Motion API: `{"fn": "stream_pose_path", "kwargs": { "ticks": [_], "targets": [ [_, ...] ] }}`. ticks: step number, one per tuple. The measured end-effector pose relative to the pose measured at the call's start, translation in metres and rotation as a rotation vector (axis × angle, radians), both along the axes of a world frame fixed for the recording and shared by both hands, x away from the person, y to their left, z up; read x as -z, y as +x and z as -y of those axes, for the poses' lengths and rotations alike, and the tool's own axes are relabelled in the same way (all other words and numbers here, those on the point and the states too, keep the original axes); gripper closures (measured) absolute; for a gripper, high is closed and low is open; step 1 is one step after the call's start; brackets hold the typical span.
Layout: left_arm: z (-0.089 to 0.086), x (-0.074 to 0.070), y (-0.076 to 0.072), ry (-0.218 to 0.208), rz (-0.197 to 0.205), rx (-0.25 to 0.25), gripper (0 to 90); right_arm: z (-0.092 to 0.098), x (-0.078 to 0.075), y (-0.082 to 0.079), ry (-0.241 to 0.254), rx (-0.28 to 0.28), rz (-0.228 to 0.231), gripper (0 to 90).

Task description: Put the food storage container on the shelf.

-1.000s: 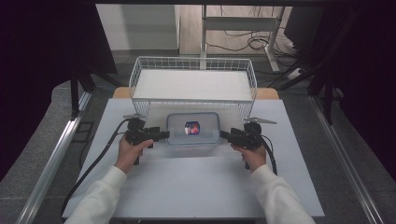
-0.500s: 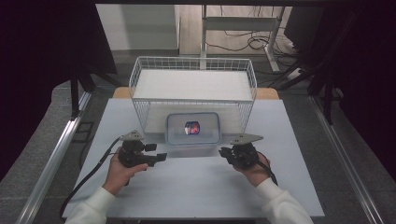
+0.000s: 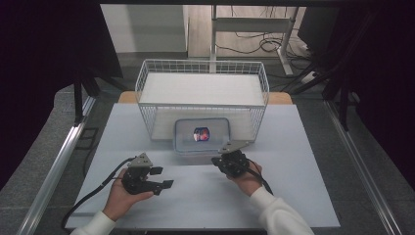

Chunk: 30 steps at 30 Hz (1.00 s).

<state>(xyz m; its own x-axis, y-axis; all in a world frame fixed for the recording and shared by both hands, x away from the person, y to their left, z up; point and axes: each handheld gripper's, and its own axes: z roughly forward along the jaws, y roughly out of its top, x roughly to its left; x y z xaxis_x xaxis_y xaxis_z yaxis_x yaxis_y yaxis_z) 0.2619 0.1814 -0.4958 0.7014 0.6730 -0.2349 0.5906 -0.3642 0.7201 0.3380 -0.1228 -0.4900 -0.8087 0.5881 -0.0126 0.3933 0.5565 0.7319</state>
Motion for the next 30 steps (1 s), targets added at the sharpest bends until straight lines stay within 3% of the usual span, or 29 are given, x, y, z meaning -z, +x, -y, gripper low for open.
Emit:
{"fn": "stream_pose_path", "kwargs": {
  "ticks": [7, 13, 16, 19, 30],
  "targets": [
    [0.000, 0.000, -0.002, 0.005, -0.004, 0.001, 31.2, -0.024, 0.012, 0.014, -0.045, -0.006, -0.003, 89.2],
    [0.001, 0.002, -0.001, 0.023, -0.005, 0.006, 31.1, -0.032, 0.019, 0.025, -0.030, 0.012, -0.039, 89.2],
    [0.001, 0.001, -0.001, 0.017, -0.005, 0.005, 31.1, -0.035, 0.020, 0.026, -0.045, 0.012, -0.035, 89.2],
    [0.000, 0.000, -0.001, -0.001, -0.002, 0.001, 31.4, -0.036, 0.018, 0.028, -0.014, 0.026, -0.048, 89.2],
    [0.000, -0.001, -0.002, -0.008, 0.002, -0.003, 31.7, -0.041, 0.009, 0.033, 0.004, 0.039, -0.030, 89.3]
  ]
}}
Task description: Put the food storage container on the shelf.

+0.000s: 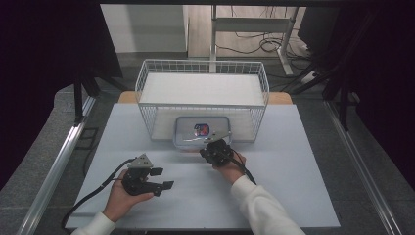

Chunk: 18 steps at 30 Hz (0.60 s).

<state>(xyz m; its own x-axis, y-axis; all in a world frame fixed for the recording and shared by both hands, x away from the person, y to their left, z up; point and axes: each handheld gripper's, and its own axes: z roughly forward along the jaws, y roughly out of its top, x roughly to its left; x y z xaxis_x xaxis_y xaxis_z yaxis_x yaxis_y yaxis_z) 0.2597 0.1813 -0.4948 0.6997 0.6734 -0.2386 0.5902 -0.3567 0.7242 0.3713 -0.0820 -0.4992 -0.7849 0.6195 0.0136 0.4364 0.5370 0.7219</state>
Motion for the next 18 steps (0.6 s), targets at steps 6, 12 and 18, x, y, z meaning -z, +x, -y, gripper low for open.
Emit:
{"fn": "stream_pose_path", "kwargs": {
  "ticks": [6, 12, 18],
  "targets": [
    [-0.001, -0.001, -0.001, 0.004, 0.003, 0.001, 31.7, -0.001, -0.006, 0.010, -0.005, 0.045, 0.009, 89.2],
    [-0.001, -0.002, -0.001, -0.005, 0.006, 0.000, 31.8, 0.003, -0.005, 0.020, 0.016, 0.085, -0.004, 89.2],
    [-0.001, -0.001, 0.000, -0.002, 0.002, 0.001, 31.7, 0.003, -0.006, 0.030, 0.025, 0.122, -0.015, 89.2]
  ]
}}
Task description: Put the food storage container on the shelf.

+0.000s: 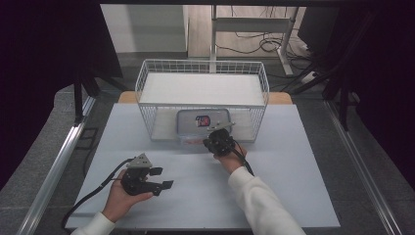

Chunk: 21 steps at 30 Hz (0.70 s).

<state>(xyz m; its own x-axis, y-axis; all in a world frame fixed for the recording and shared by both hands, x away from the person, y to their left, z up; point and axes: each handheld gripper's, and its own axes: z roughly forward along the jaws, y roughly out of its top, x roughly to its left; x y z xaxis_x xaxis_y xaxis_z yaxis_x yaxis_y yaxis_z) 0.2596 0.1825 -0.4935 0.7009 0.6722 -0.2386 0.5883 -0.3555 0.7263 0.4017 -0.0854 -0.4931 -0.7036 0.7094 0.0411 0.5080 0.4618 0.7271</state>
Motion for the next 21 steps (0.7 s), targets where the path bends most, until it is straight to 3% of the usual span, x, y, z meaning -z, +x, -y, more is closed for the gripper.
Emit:
{"fn": "stream_pose_path", "kwargs": {
  "ticks": [21],
  "targets": [
    [-0.002, -0.001, 0.000, 0.013, 0.005, 0.001, 31.5, -0.009, 0.002, 0.023, 0.041, 0.062, -0.015, 89.2]
  ]
}}
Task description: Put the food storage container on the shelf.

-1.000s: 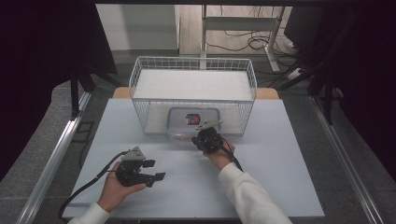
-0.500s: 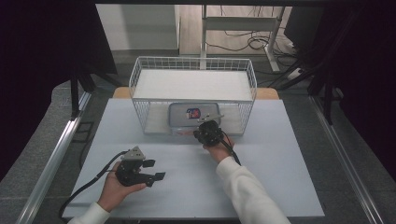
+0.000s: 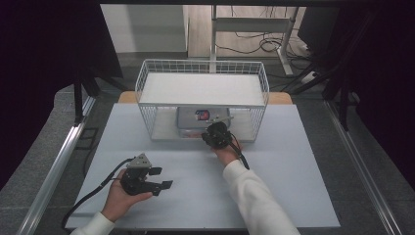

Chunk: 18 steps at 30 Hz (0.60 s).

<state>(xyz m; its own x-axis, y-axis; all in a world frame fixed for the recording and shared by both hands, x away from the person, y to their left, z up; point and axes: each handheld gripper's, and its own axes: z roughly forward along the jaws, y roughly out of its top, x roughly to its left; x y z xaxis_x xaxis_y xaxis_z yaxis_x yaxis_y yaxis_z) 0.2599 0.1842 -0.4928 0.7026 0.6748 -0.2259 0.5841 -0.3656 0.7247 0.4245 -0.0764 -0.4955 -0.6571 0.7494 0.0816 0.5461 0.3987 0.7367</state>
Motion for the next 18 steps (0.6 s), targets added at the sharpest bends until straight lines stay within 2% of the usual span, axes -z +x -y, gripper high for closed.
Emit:
{"fn": "stream_pose_path", "kwargs": {
  "ticks": [6, 11, 13, 15, 16, 18],
  "targets": [
    [-0.001, 0.000, 0.000, 0.004, 0.003, -0.002, 31.4, 0.000, -0.001, 0.002, -0.007, 0.002, 0.000, 89.2],
    [-0.002, -0.001, 0.000, 0.008, 0.009, 0.000, 31.2, 0.005, -0.004, -0.003, 0.000, -0.004, 0.007, 89.2],
    [-0.003, -0.002, 0.000, 0.006, 0.009, -0.004, 31.1, 0.009, -0.006, -0.009, -0.002, -0.022, 0.009, 89.2],
    [-0.004, -0.002, 0.001, 0.014, 0.014, -0.005, 31.1, 0.018, -0.012, -0.022, -0.010, -0.055, 0.021, 89.2],
    [-0.004, -0.001, 0.000, 0.019, 0.016, -0.006, 31.1, 0.018, -0.012, -0.022, -0.010, -0.055, 0.021, 89.2],
    [-0.003, -0.001, 0.001, 0.024, 0.016, -0.007, 31.0, 0.032, -0.018, -0.039, -0.016, -0.083, 0.033, 89.1]
  ]
}}
